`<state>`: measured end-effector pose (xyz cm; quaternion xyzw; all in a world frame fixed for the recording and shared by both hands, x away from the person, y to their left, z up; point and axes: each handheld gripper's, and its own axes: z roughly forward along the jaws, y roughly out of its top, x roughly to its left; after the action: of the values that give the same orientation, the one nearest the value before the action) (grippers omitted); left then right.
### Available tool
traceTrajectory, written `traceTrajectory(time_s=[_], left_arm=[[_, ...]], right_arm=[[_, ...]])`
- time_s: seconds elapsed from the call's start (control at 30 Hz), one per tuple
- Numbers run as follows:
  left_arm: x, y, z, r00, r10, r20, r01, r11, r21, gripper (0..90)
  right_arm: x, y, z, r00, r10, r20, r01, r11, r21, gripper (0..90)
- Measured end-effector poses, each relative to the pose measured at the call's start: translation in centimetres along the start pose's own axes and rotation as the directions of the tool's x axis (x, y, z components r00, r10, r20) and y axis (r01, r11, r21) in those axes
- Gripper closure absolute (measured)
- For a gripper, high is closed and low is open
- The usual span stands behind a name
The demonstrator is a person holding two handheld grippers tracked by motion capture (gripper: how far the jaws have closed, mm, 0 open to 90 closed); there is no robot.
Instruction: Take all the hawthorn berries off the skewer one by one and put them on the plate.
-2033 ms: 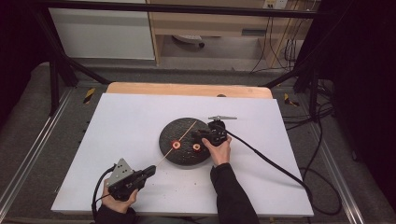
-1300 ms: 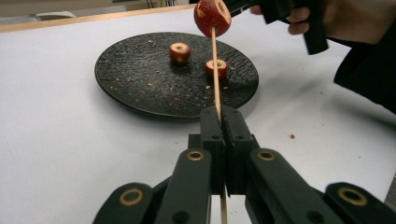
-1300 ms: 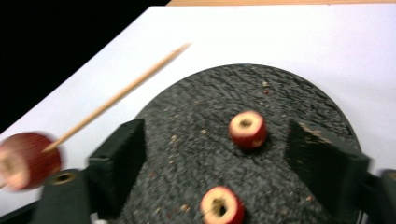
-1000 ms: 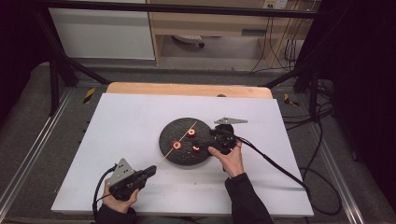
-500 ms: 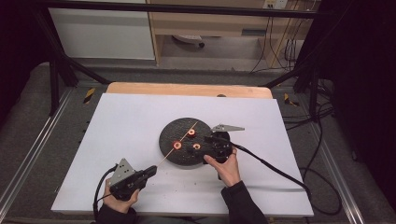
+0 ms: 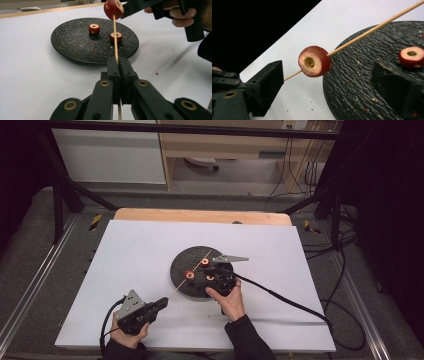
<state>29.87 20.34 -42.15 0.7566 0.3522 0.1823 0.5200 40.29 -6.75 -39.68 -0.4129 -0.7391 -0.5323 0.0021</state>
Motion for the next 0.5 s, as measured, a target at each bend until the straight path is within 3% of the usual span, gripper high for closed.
traceTrajectory(time_s=[0.2,0.5], left_arm=[[-0.1,0.0,0.1,1.0,0.003,0.002,-0.003,1.0,0.0,88.2],[-0.3,0.0,0.2,0.9999,0.008,0.006,-0.008,1.0,0.002,88.2]], right_arm=[[-0.1,0.2,0.5,0.9982,0.053,-0.029,-0.054,0.9981,-0.03,26.6],[-0.5,-0.1,1.2,0.9913,0.112,-0.069,-0.113,0.9935,-0.014,44.2]])
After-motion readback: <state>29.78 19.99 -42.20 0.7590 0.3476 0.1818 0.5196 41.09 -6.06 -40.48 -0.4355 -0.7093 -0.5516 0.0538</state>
